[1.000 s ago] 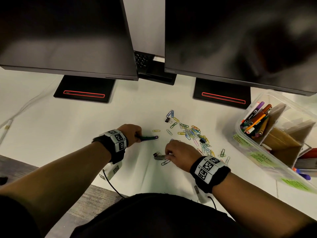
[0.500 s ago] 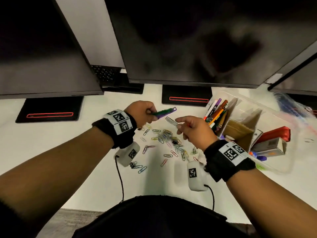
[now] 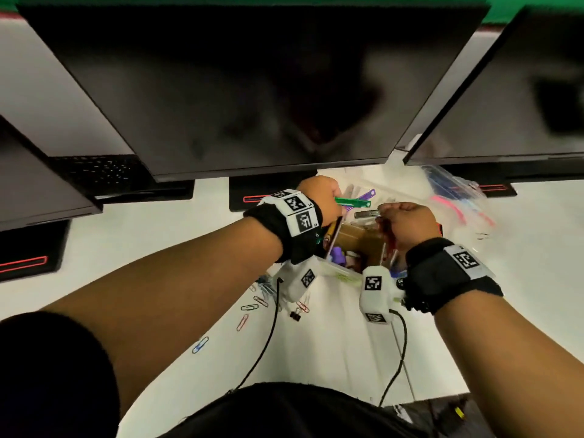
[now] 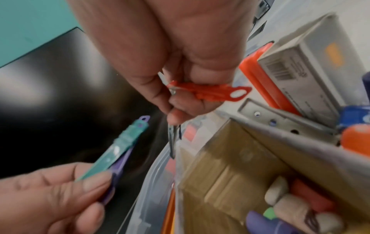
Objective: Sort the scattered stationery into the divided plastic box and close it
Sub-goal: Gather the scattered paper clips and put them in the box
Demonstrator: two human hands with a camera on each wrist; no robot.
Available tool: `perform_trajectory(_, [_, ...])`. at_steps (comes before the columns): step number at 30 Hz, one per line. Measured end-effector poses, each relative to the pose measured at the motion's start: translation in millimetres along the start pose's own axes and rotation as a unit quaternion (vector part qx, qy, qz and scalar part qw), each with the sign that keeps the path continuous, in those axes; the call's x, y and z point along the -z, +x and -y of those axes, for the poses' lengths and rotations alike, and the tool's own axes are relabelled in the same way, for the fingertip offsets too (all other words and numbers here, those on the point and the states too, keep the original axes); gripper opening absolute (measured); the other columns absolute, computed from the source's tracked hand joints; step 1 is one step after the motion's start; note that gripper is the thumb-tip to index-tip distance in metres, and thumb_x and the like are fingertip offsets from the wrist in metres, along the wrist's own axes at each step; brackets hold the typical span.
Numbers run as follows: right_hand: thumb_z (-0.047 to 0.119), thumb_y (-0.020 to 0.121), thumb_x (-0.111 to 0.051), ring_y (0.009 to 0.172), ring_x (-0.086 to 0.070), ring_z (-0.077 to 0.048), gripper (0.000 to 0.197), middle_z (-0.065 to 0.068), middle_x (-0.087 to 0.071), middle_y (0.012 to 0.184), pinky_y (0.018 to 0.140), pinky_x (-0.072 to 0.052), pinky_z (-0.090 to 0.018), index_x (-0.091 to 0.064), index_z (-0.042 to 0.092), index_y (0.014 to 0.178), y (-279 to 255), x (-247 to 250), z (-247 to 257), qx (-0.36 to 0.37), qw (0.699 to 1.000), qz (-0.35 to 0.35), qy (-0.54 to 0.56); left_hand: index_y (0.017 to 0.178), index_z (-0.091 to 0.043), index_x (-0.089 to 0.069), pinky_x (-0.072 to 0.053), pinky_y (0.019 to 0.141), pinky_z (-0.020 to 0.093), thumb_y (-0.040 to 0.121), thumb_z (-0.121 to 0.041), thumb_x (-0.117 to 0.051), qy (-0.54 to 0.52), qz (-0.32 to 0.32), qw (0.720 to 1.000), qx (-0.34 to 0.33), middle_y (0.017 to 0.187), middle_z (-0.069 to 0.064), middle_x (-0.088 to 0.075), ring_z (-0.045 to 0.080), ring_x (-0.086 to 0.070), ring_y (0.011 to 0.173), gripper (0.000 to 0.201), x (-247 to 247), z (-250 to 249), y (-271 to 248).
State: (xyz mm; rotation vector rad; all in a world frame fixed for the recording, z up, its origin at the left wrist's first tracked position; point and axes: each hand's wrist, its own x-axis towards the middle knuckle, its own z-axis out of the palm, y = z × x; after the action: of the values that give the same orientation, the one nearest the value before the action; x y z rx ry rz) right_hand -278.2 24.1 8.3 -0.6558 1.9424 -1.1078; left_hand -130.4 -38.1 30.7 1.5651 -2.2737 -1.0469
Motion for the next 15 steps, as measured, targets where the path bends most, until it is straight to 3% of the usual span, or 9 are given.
perform_trajectory(3, [0.008,0.089,-0.051,0.055,-0.050,-0.017,0.028,-0.006,-0.056,0.067,0.052,-0.043,-0.023,-0.060,-0.006,0.111,14,7,2,-0.009,0.998,-0.003,-0.064,0.107,-0.006,-0.067,-0.049,0.086,0.031,0.087,-0.023,-0.062,0.015,0.003,1.000,0.005,0.112,0.010,-0.066,0.026,-0.062,0.104,0.026,-11,-19,16])
perform_trajectory(7, [0.008,0.089,-0.050,0.064,-0.053,-0.022,0.034,-0.018,-0.066,0.096,0.064,-0.050,-0.028,-0.055,-0.006,0.119,24,8,10,-0.016,0.995,0.036,-0.093,0.117,-0.010,-0.062,-0.048,0.092,0.031,0.092,-0.023,-0.052,0.000,0.029,0.999,0.022,0.121,0.007,-0.063,0.025,-0.060,0.112,0.030,-22,-30,24])
perform_trajectory(9, [0.007,0.088,-0.051,0.069,-0.055,-0.024,0.038,-0.026,-0.060,0.120,0.071,-0.051,-0.032,-0.052,-0.004,0.124,26,2,14,-0.024,0.997,0.054,-0.049,0.122,-0.009,-0.060,-0.047,0.096,0.030,0.091,-0.016,-0.052,0.004,0.040,0.999,0.022,0.125,0.009,-0.061,0.024,-0.058,0.116,0.032,-21,-30,26])
perform_trajectory(11, [0.006,0.087,-0.054,0.088,-0.059,-0.027,0.040,-0.023,-0.053,0.132,0.084,-0.050,-0.033,-0.052,0.002,0.128,32,1,13,-0.027,0.997,0.044,-0.066,0.127,-0.010,-0.058,-0.044,0.103,0.030,0.092,-0.011,-0.050,0.027,0.043,0.999,0.014,0.133,0.009,-0.056,0.025,-0.053,0.122,0.036,-19,-26,26])
perform_trajectory(13, [0.009,0.087,-0.059,0.116,-0.053,-0.029,0.039,-0.016,-0.050,0.135,0.101,-0.040,-0.030,-0.055,0.007,0.127,25,-2,19,-0.003,0.990,0.013,-0.138,0.126,-0.012,-0.059,-0.044,0.103,0.029,0.092,-0.007,-0.049,0.021,0.038,0.999,0.009,0.132,0.008,-0.057,0.024,-0.054,0.121,0.035,-16,-16,26])
perform_trajectory(15, [0.010,0.088,-0.058,0.125,-0.048,-0.030,0.038,-0.014,-0.051,0.134,0.102,-0.039,-0.030,-0.055,0.006,0.126,21,-5,18,0.004,0.988,0.032,-0.151,0.121,-0.011,-0.062,-0.047,0.099,0.030,0.090,-0.003,-0.050,-0.009,0.048,0.999,0.006,0.125,0.008,-0.062,0.023,-0.059,0.115,0.034,-12,-4,22])
